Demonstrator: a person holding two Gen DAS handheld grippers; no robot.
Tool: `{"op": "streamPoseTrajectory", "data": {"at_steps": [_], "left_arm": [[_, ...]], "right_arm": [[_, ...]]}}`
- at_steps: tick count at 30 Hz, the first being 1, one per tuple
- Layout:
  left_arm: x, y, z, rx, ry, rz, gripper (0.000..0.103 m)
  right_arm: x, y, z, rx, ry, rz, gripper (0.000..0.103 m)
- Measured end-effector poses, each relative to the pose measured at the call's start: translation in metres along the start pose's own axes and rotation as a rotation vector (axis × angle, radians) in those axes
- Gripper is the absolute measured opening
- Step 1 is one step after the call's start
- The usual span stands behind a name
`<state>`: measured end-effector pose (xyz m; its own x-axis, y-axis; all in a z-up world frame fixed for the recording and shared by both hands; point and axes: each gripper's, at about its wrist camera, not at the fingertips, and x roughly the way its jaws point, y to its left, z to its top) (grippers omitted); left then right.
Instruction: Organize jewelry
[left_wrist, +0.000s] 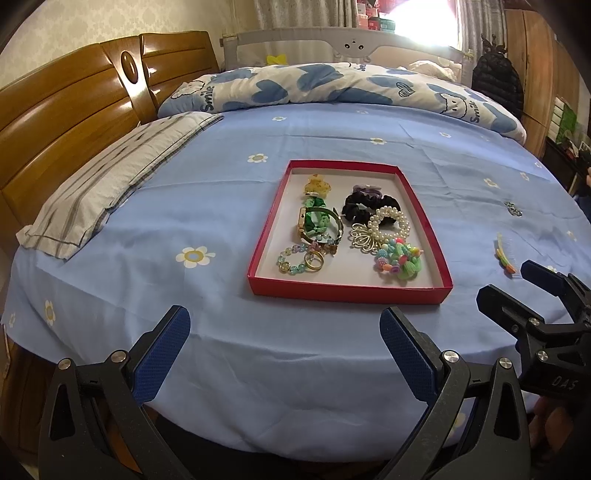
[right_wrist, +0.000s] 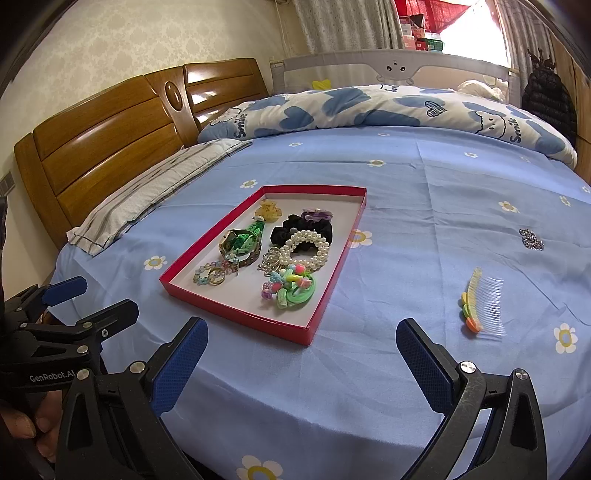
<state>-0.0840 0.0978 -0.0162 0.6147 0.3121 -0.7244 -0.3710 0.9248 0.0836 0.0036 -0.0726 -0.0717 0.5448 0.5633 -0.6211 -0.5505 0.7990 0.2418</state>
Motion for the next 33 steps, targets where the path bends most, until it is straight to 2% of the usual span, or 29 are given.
{"op": "streamPoseTrajectory", "data": {"at_steps": [33], "left_arm": [[0.0034, -0.004, -0.0004, 0.007, 0.01, -0.011, 0.103]], "right_arm": [[-0.0026, 0.002, 0.0007, -0.002, -0.002, 0.001, 0.103]]}}
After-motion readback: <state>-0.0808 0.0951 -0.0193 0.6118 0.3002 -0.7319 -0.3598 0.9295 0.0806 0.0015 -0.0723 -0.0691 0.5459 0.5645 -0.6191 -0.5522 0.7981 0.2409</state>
